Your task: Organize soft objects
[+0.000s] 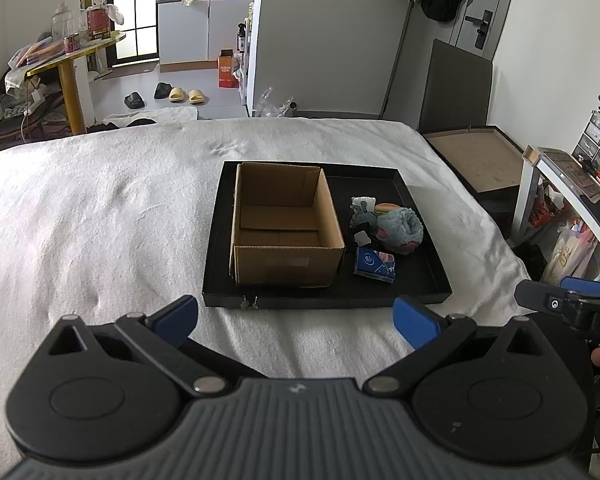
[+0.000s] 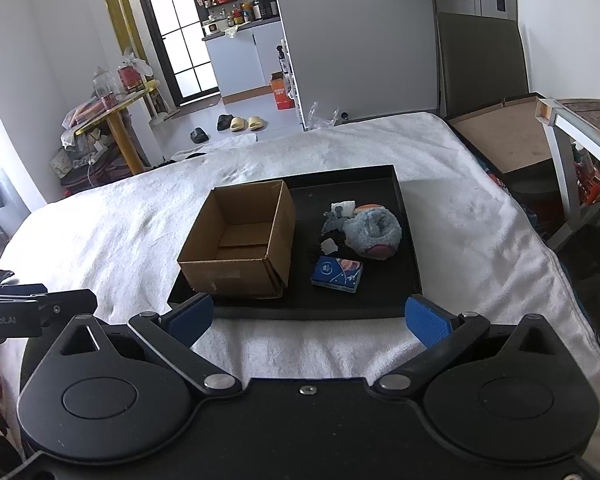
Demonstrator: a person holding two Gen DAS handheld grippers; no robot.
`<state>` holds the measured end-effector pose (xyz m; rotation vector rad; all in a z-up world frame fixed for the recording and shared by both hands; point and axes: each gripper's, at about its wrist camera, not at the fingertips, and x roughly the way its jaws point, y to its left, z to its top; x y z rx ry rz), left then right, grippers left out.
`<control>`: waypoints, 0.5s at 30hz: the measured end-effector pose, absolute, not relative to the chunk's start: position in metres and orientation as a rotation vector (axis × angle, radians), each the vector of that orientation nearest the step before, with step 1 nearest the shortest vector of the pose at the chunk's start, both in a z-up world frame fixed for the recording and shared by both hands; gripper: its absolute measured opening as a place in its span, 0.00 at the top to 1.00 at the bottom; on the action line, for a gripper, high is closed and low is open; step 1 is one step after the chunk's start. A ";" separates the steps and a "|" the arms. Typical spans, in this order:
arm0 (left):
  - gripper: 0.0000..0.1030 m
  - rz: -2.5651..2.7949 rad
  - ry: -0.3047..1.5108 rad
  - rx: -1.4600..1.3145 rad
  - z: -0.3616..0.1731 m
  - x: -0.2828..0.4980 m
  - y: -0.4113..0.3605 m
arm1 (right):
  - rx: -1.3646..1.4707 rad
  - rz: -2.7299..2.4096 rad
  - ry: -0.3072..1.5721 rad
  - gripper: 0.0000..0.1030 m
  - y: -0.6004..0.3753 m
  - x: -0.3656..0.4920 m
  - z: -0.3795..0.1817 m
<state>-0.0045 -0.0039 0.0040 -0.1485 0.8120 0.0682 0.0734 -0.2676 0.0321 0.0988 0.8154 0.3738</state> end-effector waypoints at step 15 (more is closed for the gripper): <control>0.00 0.064 0.796 -0.147 0.007 -0.009 -0.006 | 0.093 0.367 0.808 0.00 -0.270 0.072 0.038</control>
